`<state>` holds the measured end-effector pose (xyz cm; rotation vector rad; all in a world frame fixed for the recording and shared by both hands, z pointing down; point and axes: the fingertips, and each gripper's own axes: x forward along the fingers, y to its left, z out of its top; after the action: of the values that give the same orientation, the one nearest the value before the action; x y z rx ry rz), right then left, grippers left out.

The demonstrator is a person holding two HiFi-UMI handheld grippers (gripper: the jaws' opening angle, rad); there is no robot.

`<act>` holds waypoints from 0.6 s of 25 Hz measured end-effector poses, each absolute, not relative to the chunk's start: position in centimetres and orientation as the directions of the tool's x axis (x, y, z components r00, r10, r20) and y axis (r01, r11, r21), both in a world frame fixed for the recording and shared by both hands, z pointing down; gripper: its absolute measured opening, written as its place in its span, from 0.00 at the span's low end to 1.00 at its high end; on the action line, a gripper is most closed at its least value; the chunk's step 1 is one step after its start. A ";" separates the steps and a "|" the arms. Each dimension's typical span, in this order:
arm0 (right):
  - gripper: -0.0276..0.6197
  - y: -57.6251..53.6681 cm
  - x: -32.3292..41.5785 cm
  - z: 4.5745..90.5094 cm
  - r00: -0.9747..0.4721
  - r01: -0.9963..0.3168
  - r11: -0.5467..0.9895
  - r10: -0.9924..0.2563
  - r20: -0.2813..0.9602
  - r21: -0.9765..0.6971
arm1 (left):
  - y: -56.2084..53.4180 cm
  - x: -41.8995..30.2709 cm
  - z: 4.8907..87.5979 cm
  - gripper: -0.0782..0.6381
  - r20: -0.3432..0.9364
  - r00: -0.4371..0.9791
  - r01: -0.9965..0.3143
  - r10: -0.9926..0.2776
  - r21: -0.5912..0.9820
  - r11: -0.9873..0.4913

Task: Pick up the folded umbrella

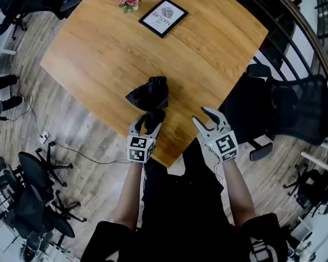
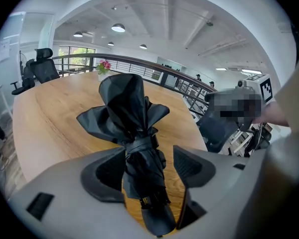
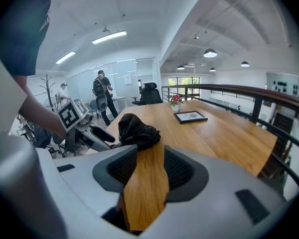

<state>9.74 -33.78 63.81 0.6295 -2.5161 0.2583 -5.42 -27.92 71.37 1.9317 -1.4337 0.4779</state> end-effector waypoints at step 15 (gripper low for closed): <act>0.32 -34.5 10.3 64.9 -0.751 -0.456 0.887 -0.342 0.565 -0.070 | -29.9 -5.3 75.4 0.57 0.705 0.282 -0.951 -0.651 0.294 -0.094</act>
<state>10.29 -34.55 64.85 0.5750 -2.4940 0.2742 -5.33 -29.90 75.42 1.8258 -1.4473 0.5234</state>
